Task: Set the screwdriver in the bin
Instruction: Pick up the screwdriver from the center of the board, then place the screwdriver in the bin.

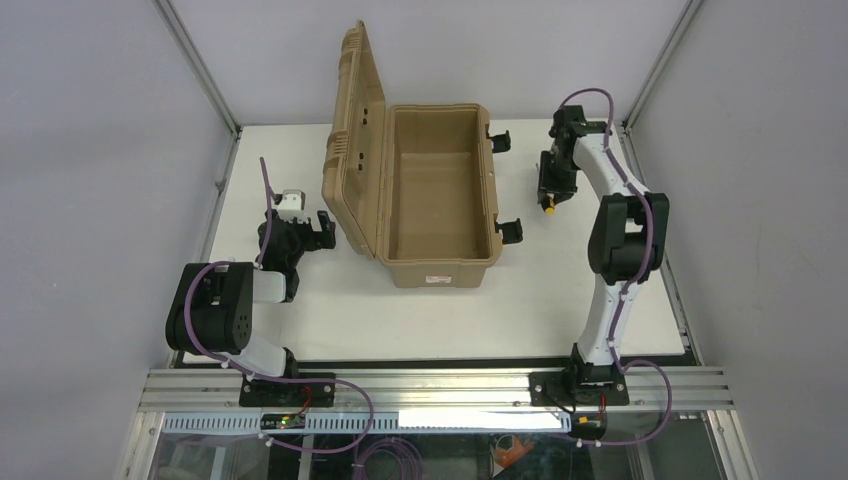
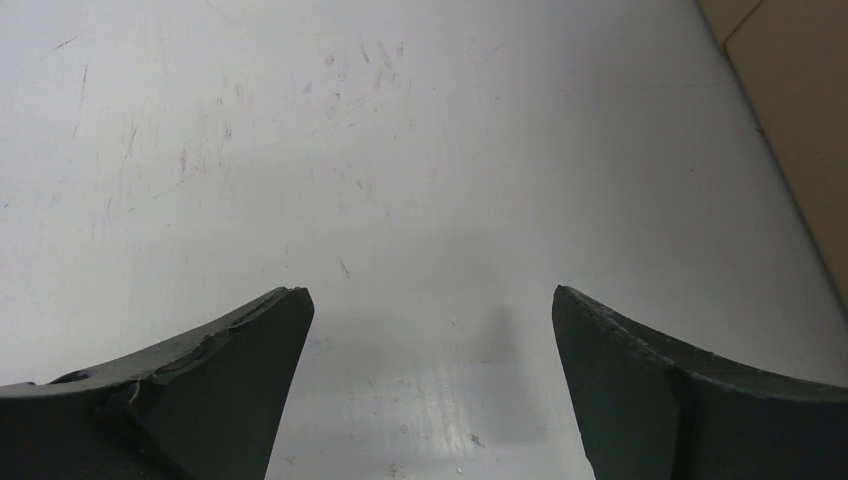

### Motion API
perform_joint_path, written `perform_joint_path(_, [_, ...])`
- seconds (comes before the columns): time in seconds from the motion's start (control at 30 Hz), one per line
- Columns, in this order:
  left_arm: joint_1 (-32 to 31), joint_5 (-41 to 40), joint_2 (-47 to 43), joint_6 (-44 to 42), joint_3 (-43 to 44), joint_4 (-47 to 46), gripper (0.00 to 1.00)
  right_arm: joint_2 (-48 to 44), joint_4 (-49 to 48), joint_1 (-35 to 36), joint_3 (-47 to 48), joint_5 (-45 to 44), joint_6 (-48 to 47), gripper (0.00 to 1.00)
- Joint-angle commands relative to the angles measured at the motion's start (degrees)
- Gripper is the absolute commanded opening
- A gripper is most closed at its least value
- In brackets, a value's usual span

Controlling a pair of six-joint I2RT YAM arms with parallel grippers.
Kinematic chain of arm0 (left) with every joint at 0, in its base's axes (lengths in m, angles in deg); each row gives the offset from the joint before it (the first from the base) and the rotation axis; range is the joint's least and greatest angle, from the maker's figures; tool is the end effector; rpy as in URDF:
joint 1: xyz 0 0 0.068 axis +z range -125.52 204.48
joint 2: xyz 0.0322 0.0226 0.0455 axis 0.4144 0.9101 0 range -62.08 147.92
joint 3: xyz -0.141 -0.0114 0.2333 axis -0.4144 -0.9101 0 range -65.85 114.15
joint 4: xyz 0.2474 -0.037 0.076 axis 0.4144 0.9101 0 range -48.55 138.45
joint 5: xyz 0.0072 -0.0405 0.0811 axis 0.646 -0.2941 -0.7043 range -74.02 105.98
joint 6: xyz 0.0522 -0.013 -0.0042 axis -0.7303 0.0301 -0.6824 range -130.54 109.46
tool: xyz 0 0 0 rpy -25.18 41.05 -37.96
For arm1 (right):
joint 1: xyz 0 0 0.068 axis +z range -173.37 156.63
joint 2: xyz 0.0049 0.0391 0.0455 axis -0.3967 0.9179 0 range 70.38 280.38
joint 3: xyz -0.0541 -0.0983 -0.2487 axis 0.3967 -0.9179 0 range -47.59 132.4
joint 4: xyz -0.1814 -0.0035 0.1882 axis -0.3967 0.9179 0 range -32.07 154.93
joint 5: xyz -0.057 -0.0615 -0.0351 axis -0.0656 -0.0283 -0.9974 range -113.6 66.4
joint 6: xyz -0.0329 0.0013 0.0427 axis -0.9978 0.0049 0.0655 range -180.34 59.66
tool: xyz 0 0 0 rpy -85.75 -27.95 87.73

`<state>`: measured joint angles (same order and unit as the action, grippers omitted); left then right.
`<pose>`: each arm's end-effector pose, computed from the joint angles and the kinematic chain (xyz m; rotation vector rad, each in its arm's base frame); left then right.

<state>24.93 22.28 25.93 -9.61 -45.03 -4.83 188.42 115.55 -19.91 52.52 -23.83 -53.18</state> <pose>0.2634 -0.0018 0.1358 0.0501 1.9343 -0.1120 0.4223 0.0255 0.2221 0.0940 2.8883 0.0281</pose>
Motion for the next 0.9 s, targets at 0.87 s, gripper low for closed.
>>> perform_joint_path(0.87, [0.2,0.9,-1.7,0.7,0.0,-1.9,0.99,-21.3,6.6,0.0,22.5,22.5,13.1,0.0])
